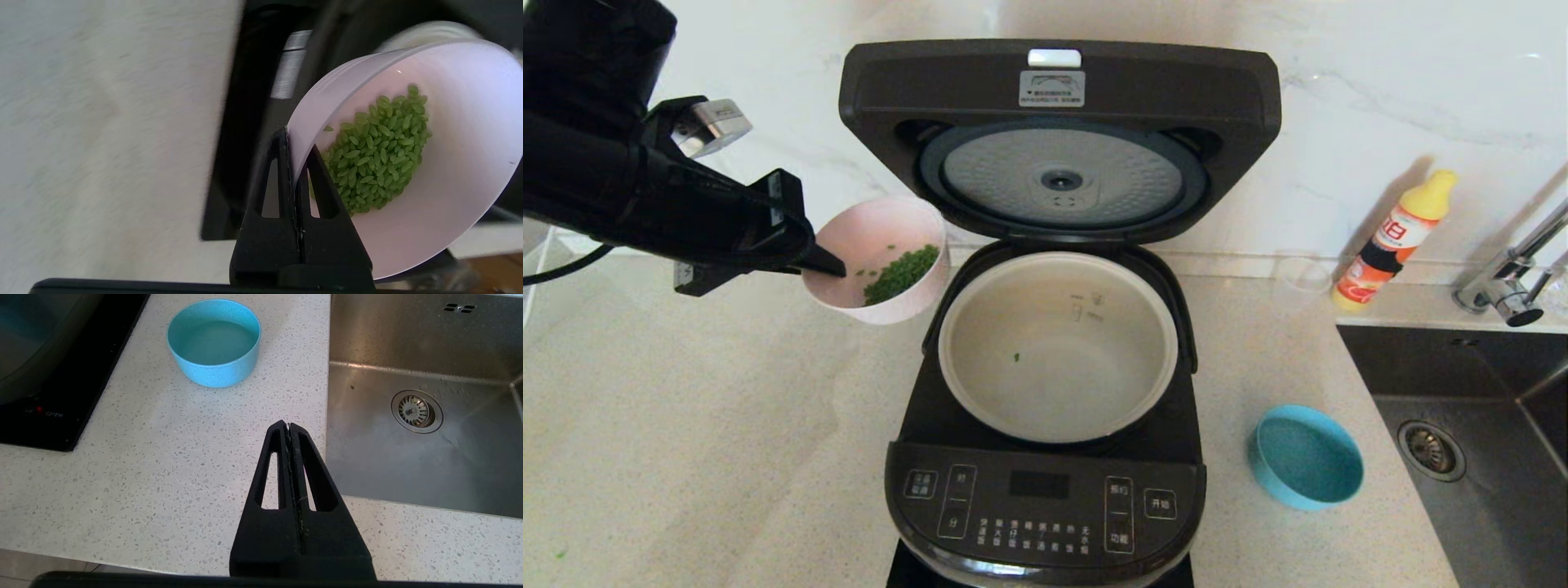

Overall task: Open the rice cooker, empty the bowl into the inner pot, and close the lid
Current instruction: Pour the water from the bowl into the rice cooker

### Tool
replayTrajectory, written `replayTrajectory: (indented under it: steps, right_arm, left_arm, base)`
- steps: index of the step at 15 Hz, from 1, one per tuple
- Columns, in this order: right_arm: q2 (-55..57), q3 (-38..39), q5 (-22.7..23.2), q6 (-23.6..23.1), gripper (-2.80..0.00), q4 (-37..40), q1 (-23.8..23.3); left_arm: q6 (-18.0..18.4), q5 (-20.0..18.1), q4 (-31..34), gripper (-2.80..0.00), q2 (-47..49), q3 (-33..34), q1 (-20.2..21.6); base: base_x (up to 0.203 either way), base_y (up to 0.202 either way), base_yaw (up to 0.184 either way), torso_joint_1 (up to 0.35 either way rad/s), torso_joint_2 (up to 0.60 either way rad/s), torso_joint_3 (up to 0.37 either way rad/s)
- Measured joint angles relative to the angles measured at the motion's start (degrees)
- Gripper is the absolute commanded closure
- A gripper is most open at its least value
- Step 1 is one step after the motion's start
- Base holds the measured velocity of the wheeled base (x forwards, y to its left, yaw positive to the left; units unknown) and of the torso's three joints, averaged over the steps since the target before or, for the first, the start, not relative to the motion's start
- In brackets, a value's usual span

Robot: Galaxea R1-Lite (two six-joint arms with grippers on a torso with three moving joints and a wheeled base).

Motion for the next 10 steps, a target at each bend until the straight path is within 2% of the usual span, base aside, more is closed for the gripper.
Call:
replayTrajectory:
  steps: [5,7,10]
  right_arm:
    - [0.0,0.0,0.0,0.0,0.00,0.0,0.0]
    - [0.0,0.0,0.0,0.0,0.00,0.0,0.0]
    - [0.0,0.0,0.0,0.0,0.00,0.0,0.0]
  left_arm:
    - [-1.2,1.6,-0.6,0.00,5.2,-6.8,-6.6]
    - [-1.7,4.3,-2.9,0.00,7.4,-7.5,-9.2]
    - [-3.4,5.1,-6.7,0.00,9.4,-7.6,-12.6]
  base:
    - [0.000,0.000,0.000,0.000,0.00,0.000]
    - [0.000,0.000,0.000,0.000,0.00,0.000]
    - [0.000,0.000,0.000,0.000,0.00,0.000]
